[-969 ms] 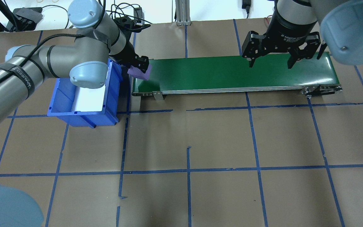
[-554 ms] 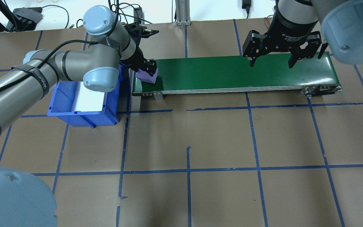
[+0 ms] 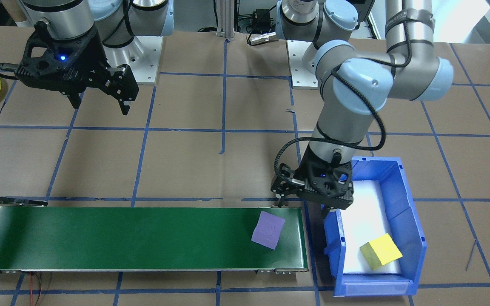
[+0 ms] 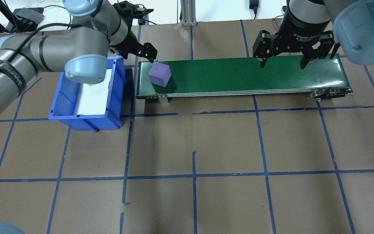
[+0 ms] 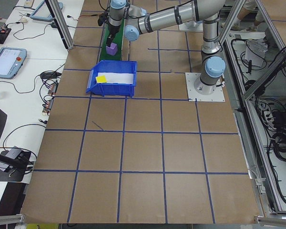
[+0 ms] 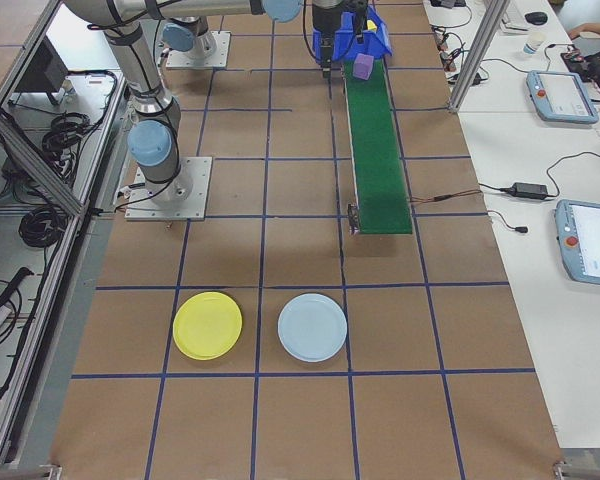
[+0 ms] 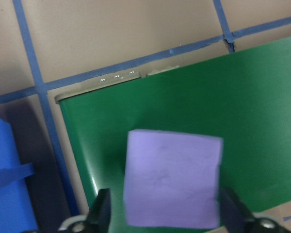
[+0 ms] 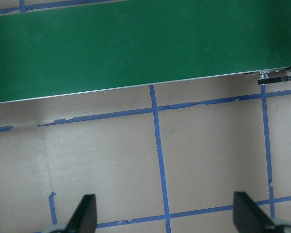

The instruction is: Move block left to right into plate

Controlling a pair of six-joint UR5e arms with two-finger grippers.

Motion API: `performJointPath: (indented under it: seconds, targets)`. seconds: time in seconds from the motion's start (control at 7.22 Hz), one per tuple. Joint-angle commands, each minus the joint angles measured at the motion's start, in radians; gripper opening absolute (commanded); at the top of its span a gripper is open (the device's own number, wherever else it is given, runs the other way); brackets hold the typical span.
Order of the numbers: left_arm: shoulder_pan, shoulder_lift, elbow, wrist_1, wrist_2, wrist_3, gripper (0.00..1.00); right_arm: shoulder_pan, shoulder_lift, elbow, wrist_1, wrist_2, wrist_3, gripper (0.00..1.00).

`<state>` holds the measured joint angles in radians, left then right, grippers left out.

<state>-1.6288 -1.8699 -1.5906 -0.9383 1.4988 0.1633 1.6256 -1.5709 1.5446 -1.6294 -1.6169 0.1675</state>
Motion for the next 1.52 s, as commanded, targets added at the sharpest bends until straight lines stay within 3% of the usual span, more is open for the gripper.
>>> performJointPath:
  seconds: [0.0, 0.42, 0.55, 0.83, 1.38]
  targets:
    - [0.12, 0.031, 0.058, -0.04, 0.063, 0.053, 1.0, -0.016, 0.002, -0.008, -0.009, 0.002, -0.008, 1.0]
    - [0.262, -0.015, 0.018, -0.04, 0.063, 0.087, 1.0, -0.085, 0.002, -0.023, -0.009, 0.011, -0.002, 1.0]
    - [0.264, -0.05, 0.008, -0.034, 0.063, -0.009, 1.0, -0.14, 0.002, -0.024, -0.009, 0.014, 0.0, 1.0]
    - [0.264, -0.106, 0.006, -0.017, 0.014, -0.228, 1.0, -0.238, 0.002, -0.024, -0.007, 0.014, -0.002, 1.0]
    - [0.264, -0.196, 0.023, 0.052, 0.031, -0.251, 1.0, -0.418, 0.002, -0.024, -0.003, 0.015, -0.006, 1.0]
